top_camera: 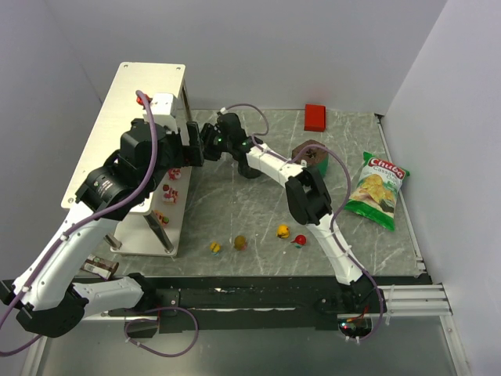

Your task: Place and organize the plastic toys onto the shelf

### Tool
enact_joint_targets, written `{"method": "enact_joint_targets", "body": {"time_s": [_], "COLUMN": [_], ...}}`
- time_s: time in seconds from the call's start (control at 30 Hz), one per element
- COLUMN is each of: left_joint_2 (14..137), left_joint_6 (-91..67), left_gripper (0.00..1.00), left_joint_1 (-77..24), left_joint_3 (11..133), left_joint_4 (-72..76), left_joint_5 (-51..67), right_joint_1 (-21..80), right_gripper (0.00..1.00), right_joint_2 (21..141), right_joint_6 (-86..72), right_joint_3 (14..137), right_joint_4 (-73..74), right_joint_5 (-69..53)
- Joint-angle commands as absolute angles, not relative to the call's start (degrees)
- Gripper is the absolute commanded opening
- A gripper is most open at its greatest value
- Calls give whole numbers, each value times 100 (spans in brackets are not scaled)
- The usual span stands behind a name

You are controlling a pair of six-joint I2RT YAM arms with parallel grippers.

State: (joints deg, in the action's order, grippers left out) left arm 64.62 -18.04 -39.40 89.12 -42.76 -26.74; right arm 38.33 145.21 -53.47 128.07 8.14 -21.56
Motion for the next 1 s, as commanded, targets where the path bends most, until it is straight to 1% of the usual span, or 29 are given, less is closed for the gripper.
{"method": "enact_joint_targets", "body": {"time_s": [0.0,0.17,0.5,0.7,0.8,0.9,0.93,0.97], "left_joint_2": [6425,6451,6469,6460,6442,6442,6468,6460], "left_joint_6": [-1714,-1714,-1688,-1696,-1705,-1705,-1696,-1696], "left_gripper": [96,96,96,96,96,97,96,97], "left_joint_1": [-3920,-3920,-3920,-3920,-3920,-3920,-3920,-3911], "left_joint_3": [9149,9176,9220,9220,9194,9167,9176,9176], "left_joint_4": [-4219,-4236,-4263,-4280,-4254,-4245,-4245,-4254], "left_joint_5": [-2681,-2672,-2716,-2751,-2760,-2760,-2751,-2751], "right_joint_1": [3849,3850,3824,3806,3779,3779,3788,3788], "right_gripper": [54,54,53,46,40,32,26,23], "right_joint_2": [13992,13834,13843,13659,13535,13596,13623,13649], "right_joint_6": [-5028,-5019,-5150,-5107,-5089,-5115,-5133,-5168], "right_joint_3": [12577,12296,12375,12138,11945,12014,12067,12059], "right_joint_4": [668,230,-263,-351,-264,-27,-26,-26], "right_joint_5": [-2188,-2206,-2259,-2224,-2145,-2109,-2135,-2136]}}
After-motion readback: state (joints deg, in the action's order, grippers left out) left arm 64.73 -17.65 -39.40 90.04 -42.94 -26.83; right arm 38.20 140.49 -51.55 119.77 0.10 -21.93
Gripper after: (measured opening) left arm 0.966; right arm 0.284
